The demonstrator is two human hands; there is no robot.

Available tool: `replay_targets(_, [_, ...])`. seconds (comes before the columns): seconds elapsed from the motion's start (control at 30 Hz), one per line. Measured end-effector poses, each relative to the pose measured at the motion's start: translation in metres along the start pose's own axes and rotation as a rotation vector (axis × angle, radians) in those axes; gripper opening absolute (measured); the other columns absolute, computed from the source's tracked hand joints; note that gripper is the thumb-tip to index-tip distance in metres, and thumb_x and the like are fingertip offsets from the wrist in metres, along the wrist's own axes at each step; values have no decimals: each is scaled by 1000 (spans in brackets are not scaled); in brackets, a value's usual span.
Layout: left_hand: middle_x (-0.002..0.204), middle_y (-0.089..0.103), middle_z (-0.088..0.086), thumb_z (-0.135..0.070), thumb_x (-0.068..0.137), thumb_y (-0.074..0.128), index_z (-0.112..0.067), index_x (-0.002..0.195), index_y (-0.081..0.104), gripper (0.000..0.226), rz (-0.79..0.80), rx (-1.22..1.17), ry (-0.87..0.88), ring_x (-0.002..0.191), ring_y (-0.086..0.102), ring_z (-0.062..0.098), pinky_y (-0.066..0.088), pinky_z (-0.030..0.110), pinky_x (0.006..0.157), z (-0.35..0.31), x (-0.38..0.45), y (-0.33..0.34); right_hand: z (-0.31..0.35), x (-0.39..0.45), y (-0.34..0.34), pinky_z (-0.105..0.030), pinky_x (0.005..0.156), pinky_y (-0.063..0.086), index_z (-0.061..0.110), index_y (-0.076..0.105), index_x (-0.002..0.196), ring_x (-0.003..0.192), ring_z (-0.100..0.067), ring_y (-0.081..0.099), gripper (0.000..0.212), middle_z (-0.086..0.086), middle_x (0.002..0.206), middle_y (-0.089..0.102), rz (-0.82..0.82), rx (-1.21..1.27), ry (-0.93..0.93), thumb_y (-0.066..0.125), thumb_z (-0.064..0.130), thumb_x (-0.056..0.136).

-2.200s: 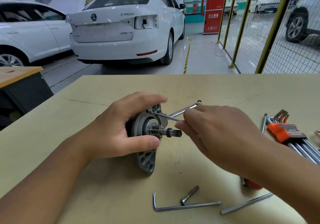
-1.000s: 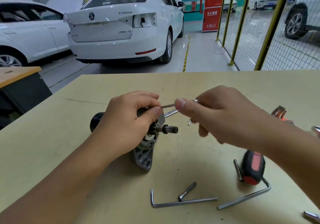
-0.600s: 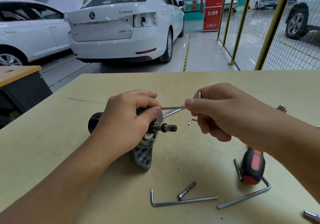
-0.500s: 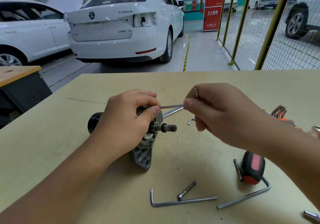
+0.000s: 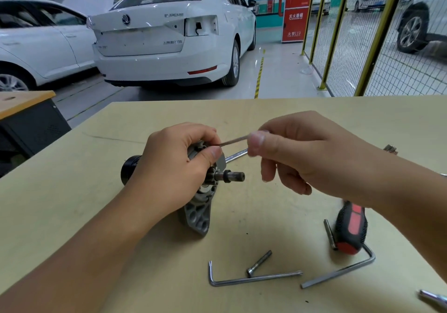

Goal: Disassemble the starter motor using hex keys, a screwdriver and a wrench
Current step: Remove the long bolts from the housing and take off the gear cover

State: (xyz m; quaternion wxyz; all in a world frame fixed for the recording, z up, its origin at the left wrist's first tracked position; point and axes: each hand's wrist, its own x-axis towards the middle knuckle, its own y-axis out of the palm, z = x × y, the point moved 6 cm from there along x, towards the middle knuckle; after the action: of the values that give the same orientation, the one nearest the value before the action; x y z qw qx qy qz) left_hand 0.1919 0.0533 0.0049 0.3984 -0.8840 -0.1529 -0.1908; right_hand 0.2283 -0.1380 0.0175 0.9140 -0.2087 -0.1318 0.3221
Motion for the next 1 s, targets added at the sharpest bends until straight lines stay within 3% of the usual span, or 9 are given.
replay_targets(0.1, [105,69,-21,-23,90,78,-38,90,69,18,3,18,3,98,67,7,51,20,85,-2,0,1,4,-1,-2,-30,46,43,15,73,97,46,-16,55,19,-1,77,74,23,-121,-55,58,25,102])
replay_targets(0.23, [106,67,-31,-20,88,80,-34,82,71,17,9,19,9,101,64,-2,46,6,81,-3,0,0,1,0,-4,-20,47,44,22,74,102,48,-14,60,24,4,83,75,-57,-246,-43,52,13,104])
replay_targets(0.3, [103,68,-31,-19,89,80,-35,80,71,20,8,19,12,102,63,-4,43,3,80,-4,0,-1,-1,1,-4,-20,45,44,25,74,98,47,-13,60,23,3,82,74,-89,-266,-28,53,19,104])
replay_targets(0.37, [99,72,-27,-18,89,79,-35,77,72,22,5,26,15,106,62,-10,41,1,84,-5,0,-1,0,0,-4,-21,43,43,26,75,89,45,-10,58,23,0,79,73,-107,-245,-11,59,41,98])
replay_targets(0.47, [105,72,-23,-18,89,79,-40,75,73,27,-2,38,15,112,59,-16,37,-3,88,-6,0,0,-2,-1,-5,-26,43,44,18,73,79,42,-11,56,54,-2,72,73,-148,-154,66,55,69,85])
replay_targets(0.57, [102,73,-23,-17,89,79,-34,78,76,21,-36,35,11,107,61,-13,38,-2,85,-5,-1,0,-8,-1,-7,-30,42,42,12,71,76,38,-15,52,58,-5,62,71,-200,-117,152,53,66,88])
replay_targets(0.67, [97,72,-23,-16,89,79,-27,81,78,14,-70,58,21,98,64,0,41,3,81,-6,-2,-1,-13,-1,-13,-26,39,37,5,68,69,35,-17,47,71,-10,55,68,-255,-78,235,53,73,85])
replay_targets(0.77, [97,72,-22,-16,89,79,-28,81,77,14,-74,59,23,97,62,-2,41,4,80,-6,-2,-1,-14,-3,-16,-22,37,32,6,60,60,34,-19,40,69,-14,52,64,-272,-6,278,61,71,83])
replay_targets(1.0, [97,72,-20,-14,91,78,-26,85,78,13,-63,72,33,99,60,-4,39,0,80,-6,-1,0,-15,-1,-17,-24,38,36,0,65,70,39,-18,44,64,-15,55,66,-285,98,231,75,63,73])
